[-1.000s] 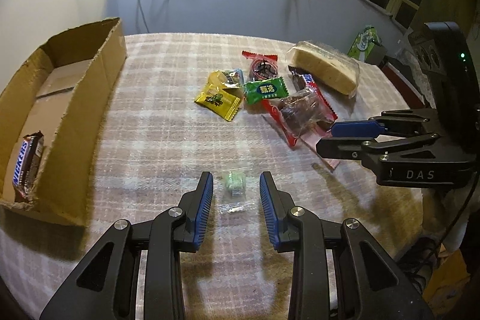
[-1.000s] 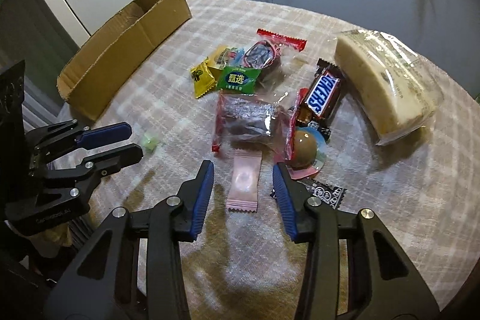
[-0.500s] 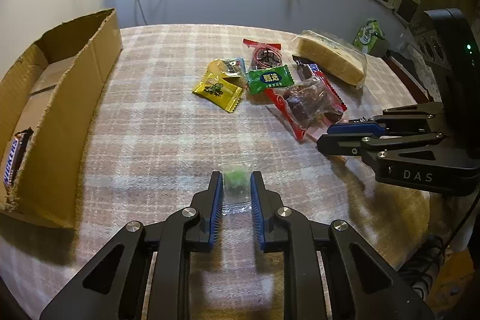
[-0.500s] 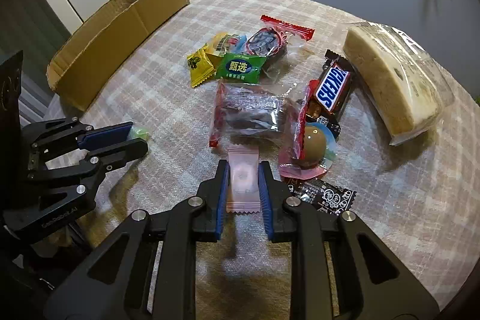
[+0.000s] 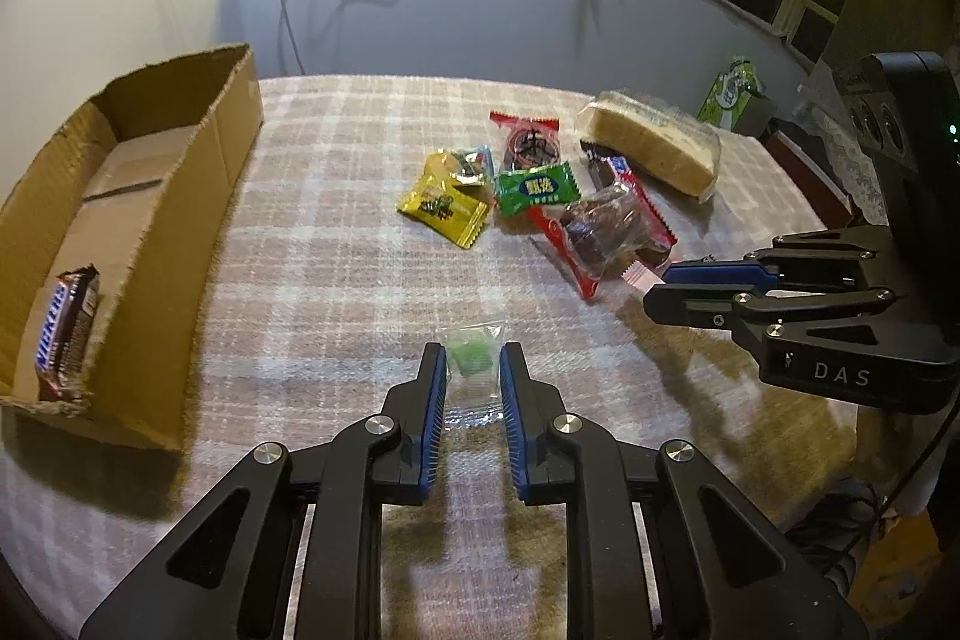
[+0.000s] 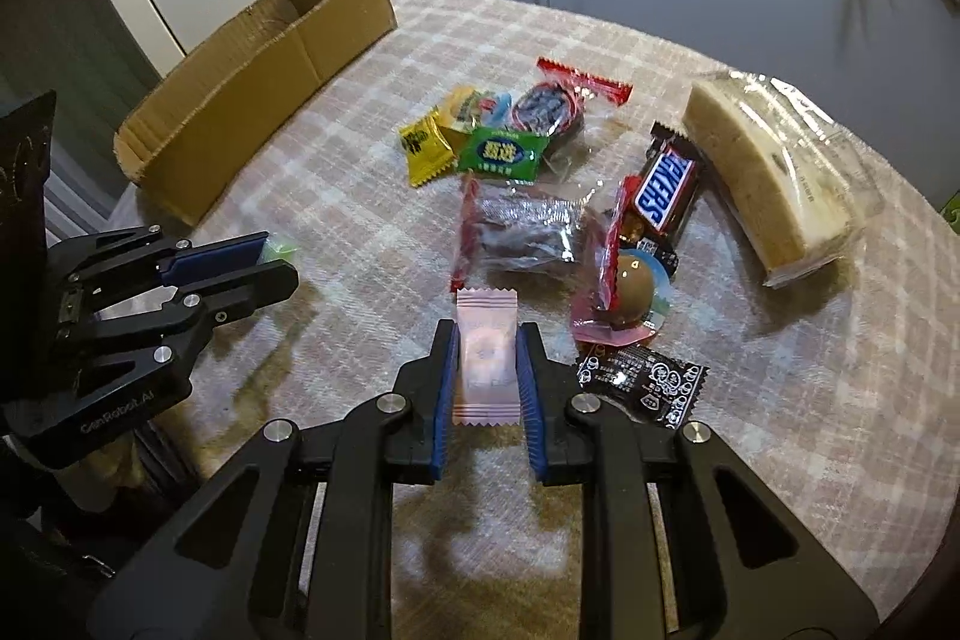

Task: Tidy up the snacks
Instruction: 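Carry the clear packet and pink candy over the cardboard box with both tools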

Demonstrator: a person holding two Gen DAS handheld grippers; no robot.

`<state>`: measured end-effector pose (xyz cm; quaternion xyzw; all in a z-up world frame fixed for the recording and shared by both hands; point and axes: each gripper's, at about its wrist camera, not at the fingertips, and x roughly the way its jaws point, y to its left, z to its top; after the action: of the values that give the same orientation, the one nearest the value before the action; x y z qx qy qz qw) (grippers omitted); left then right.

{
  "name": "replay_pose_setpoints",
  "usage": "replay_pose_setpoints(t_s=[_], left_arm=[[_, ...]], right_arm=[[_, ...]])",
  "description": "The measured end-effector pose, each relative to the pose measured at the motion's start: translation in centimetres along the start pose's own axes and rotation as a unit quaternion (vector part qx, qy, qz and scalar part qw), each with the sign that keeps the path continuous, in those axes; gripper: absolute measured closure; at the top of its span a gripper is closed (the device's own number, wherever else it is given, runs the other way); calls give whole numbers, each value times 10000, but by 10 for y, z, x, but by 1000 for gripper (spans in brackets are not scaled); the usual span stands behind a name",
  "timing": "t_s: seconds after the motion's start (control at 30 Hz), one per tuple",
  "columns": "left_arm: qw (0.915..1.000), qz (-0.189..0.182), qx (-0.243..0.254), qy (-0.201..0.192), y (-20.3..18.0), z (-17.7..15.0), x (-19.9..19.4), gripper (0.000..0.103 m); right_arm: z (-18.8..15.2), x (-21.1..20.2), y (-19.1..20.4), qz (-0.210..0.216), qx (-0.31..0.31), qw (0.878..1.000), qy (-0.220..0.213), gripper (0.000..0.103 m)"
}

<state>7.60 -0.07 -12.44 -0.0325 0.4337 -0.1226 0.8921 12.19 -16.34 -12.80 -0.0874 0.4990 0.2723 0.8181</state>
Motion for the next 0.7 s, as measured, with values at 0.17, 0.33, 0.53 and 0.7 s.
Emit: replay_pose_setpoints(t_s=[0.17, 0.33, 0.53, 0.7], left_arm=[[9999, -2, -3, -146, 1, 3, -14, 86], [9996, 21, -61, -292, 8, 6, -27, 86], [9986, 128, -157, -492, 27, 8, -45, 86], [9972, 255, -288, -637, 50, 11, -58, 86]], right_arm=[[3, -13, 7, -32, -28, 9999, -129, 83], [11, -26, 16, -39, -93, 9996, -268, 83], [28, -36, 35, -28, -259, 9987, -430, 83], [48, -39, 56, 17, -418, 9975, -576, 83]])
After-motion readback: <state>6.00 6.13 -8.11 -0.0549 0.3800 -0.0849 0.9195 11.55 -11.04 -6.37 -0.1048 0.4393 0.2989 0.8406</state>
